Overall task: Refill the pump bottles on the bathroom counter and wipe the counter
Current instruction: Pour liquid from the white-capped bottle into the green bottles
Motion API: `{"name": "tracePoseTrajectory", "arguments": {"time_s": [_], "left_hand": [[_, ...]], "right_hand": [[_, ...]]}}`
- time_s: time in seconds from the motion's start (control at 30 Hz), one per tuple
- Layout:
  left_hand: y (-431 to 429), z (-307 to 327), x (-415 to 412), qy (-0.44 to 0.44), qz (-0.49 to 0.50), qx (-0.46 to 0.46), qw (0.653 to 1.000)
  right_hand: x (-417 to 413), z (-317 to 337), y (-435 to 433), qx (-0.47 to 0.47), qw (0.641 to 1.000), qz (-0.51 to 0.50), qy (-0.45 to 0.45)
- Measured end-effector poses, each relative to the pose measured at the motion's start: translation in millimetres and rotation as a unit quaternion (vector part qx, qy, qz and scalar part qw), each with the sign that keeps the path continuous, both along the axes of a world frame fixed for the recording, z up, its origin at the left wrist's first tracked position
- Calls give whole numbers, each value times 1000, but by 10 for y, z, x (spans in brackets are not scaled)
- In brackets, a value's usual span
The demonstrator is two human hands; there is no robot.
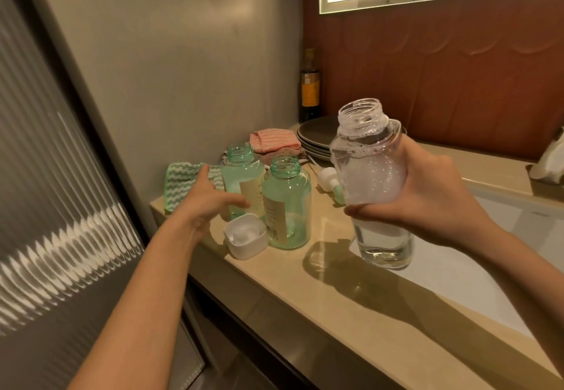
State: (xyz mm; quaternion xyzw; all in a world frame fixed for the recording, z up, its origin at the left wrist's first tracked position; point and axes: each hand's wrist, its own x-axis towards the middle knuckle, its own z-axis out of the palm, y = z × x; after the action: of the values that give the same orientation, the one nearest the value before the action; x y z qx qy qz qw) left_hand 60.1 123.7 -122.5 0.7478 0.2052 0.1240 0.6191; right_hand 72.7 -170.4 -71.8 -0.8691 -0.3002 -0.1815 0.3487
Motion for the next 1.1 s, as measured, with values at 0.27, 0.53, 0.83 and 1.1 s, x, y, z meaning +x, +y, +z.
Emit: {"name": "tracePoseTrajectory", "arguments": {"time_s": [0.27,0.53,0.83,1.1], "left_hand": [[-969,-16,-300,-193,42,171,965],[-1222,-194,-170,-220,61,210,951],[-1478,-401,-289,-265,23,161,950],[-1527,-569,-384,-237,-68,63,967]], "right_hand": [[5,23,-27,-1,1000,-3,-5],[19,57,-84,-21,1000,2,-7],[183,65,-260,-38,999,-31,-18],[326,60,-428,-68,997,-36,-28]]}}
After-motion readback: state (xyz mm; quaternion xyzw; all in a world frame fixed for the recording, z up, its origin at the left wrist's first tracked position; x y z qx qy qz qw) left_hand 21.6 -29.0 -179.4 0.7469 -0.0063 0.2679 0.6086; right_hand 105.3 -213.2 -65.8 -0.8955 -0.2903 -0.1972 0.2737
